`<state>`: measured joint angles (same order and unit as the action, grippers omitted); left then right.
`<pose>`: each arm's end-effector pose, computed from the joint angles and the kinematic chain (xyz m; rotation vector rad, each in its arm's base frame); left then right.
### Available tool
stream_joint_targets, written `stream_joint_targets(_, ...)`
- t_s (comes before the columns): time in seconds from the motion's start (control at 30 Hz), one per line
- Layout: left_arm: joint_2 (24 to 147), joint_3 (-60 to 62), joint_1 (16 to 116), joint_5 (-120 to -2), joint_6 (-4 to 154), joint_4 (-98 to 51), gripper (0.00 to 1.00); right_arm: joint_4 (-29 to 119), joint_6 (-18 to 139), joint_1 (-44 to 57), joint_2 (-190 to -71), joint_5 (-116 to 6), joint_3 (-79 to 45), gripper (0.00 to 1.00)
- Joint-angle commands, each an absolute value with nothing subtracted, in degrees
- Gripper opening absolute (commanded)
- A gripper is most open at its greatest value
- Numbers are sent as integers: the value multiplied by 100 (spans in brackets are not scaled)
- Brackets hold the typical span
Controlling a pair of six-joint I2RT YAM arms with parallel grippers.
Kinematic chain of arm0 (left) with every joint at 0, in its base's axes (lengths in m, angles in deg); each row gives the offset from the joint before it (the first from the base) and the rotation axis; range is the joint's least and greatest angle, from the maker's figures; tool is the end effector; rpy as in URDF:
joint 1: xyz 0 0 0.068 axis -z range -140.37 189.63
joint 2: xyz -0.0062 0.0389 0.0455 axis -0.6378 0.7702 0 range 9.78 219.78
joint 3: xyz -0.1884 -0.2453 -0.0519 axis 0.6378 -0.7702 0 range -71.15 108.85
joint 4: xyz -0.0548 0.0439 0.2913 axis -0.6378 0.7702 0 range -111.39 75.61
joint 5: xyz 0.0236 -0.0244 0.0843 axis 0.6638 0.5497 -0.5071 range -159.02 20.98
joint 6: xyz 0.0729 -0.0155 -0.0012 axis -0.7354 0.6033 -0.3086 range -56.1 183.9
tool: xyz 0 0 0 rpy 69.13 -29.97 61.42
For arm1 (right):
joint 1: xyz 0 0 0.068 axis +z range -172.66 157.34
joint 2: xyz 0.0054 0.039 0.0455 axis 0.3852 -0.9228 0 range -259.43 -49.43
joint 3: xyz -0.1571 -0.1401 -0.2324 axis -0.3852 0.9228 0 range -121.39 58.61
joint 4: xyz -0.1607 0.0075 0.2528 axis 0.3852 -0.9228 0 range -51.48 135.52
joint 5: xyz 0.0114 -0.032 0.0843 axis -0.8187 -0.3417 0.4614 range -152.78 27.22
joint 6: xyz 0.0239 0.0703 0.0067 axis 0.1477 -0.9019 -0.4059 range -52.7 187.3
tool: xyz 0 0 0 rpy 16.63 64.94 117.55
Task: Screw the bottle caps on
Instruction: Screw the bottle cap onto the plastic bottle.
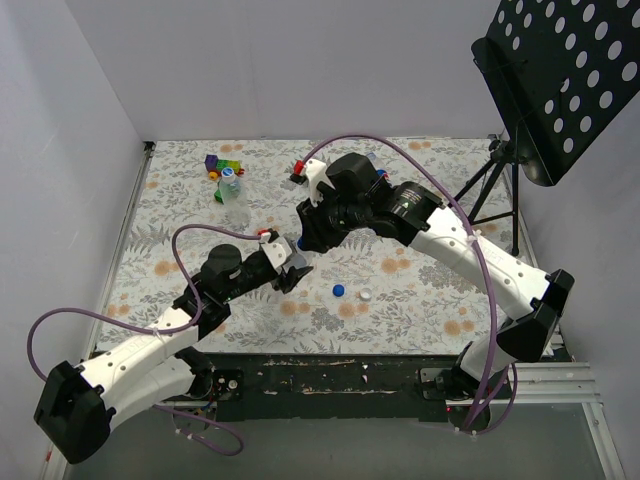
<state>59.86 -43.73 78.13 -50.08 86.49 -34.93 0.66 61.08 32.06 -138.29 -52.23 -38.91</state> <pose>0.1766 -0.1663 0.2725 0.5097 1.7724 -1.0529 0.2195 0.3302 0.4416 -1.0446 2.0563 0.7758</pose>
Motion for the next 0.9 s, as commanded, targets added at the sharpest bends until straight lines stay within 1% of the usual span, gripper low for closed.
stream_joint_targets(0.0, 5856, -3862, 7839, -5539, 8860, -4266, 0, -212, 5676, 3430, -14074, -5187, -3948, 19)
stream_joint_targets(0.2, 5653, -4082, 7830, -5609, 8736, -4574, 0, -159, 5122, 3430, -14250, -5266, -4000, 19)
stream_joint_targets(0.33, 5697, -4038, 7839, -5934, 8754, -4495, 0, -98, 4946, 3447, -14189, -5775, -4062, 20)
stream_joint_targets(0.43, 5706, -4021, 7839, -6154, 8798, -4442, 0, 104, 4946, 3456, -14040, -5882, -4044, 28)
stream_joint_targets(0.53, 5776, -3898, 7839, -6356, 8824, -4214, 0, 323, 5174, 3438, -13821, -5830, -4071, 39)
stream_joint_targets(0.7, 5899, -3748, 7830, -6357, 8877, -3827, 0, 325, 5806, 3299, -13425, -5575, -4141, 57)
stream_joint_targets(0.8, 5908, -3713, 7821, -6331, 8868, -3722, 0, 228, 6140, 3026, -13170, -5014, -4080, 62)
stream_joint_targets(0.87, 5978, -3626, 7778, -6068, 8877, -3564, 0, 193, 6429, 2815, -13012, -4514, -4010, 62)
